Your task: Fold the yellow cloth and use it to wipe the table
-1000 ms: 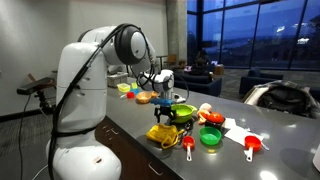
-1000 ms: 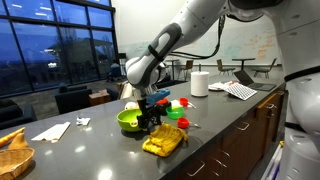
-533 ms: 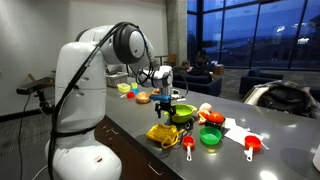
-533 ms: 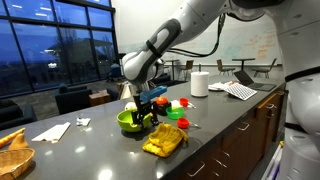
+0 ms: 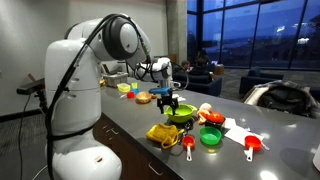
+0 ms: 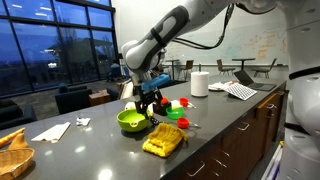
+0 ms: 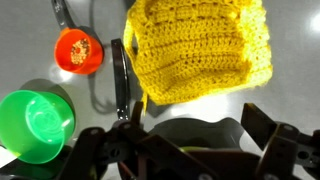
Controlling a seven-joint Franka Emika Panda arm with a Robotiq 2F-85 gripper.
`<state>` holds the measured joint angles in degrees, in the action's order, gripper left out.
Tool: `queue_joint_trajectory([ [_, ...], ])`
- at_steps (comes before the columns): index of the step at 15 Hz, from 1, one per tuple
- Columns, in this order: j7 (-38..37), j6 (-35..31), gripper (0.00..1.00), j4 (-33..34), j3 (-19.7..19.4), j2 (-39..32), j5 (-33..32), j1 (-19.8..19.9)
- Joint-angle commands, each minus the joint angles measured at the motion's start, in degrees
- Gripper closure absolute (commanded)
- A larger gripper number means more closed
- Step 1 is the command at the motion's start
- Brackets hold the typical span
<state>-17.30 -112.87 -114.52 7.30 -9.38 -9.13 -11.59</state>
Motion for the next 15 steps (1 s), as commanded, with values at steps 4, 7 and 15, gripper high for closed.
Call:
queue_joint_trajectory([
  [4,0.56,4.13,0.00,-4.14,-0.76,10.00,0.58,2.33],
  [7,0.50,3.78,0.00,-5.84,-1.59,13.43,1.36,4.19],
  [15,1.19,3.97,0.00,-7.29,-3.87,19.27,1.82,8.22],
])
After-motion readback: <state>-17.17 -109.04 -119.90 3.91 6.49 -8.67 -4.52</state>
